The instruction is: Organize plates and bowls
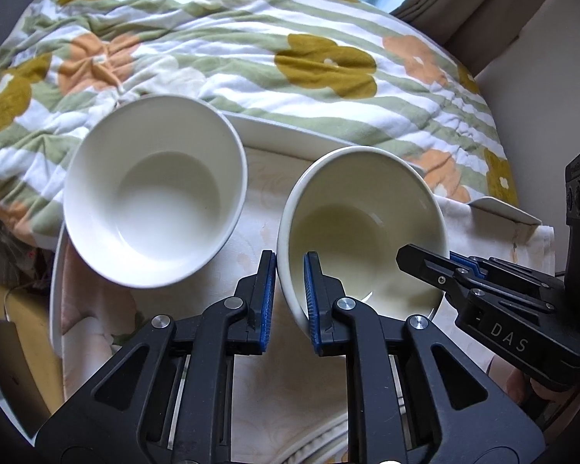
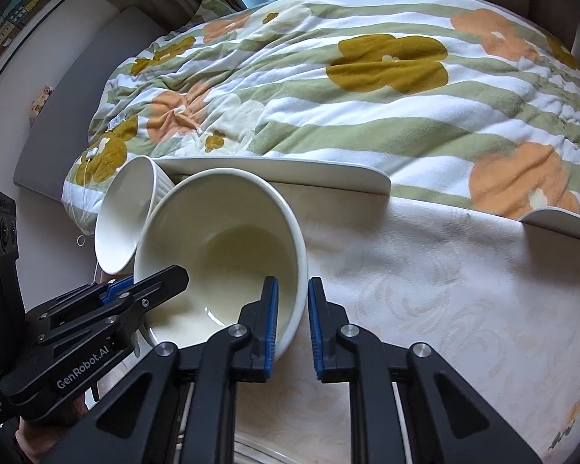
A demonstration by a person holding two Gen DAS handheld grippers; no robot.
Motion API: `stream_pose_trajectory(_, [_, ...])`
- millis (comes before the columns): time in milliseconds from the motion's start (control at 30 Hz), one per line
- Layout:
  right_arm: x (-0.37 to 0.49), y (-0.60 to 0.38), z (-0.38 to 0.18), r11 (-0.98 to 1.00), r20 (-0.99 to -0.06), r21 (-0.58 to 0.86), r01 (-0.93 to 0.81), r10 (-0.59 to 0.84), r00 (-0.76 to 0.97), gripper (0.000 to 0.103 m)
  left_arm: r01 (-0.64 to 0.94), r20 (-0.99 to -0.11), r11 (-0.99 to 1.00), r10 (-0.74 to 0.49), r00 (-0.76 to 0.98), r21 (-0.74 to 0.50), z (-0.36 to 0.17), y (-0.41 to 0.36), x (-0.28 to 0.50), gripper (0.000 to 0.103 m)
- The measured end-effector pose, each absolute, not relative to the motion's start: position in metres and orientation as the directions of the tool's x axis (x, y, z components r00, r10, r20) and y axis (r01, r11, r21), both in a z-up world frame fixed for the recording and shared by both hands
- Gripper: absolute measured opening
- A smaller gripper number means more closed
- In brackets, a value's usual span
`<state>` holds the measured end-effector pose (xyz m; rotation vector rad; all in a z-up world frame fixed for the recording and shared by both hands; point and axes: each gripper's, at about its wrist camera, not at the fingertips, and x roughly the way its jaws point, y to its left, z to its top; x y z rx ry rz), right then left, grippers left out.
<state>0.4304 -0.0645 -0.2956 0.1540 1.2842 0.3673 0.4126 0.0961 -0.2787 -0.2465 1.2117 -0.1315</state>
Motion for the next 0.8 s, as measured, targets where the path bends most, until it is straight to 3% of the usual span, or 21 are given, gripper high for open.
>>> stream_pose_trajectory(300, [0.395,-0.099,-0.244,0.924,-0.861,0.337,-0.181,0.380,0.338,0.014,0.028,-0.883,0.970,-0.230,0.409,-0.239,-0.222,0.058,0.381,0.013])
stream_pose_trajectory(567, [0.330,-0.170,-0.190,0.943,-0.841,0.300,-0.141,0.332,0.428,0.014,0.130,-0.851,0.955,-0.296,0.434,-0.266,-0.170,-0.034,0.317,0.013])
stream_pose_trajectory(800, [0.261,-0.247,-0.166,0.971,-0.842,0.223,-0.091,0.239,0.484,0.014,0.207,-0.843,0.933,-0.356,0.403,-0.295,-0.158,-0.124,0.263,0.013])
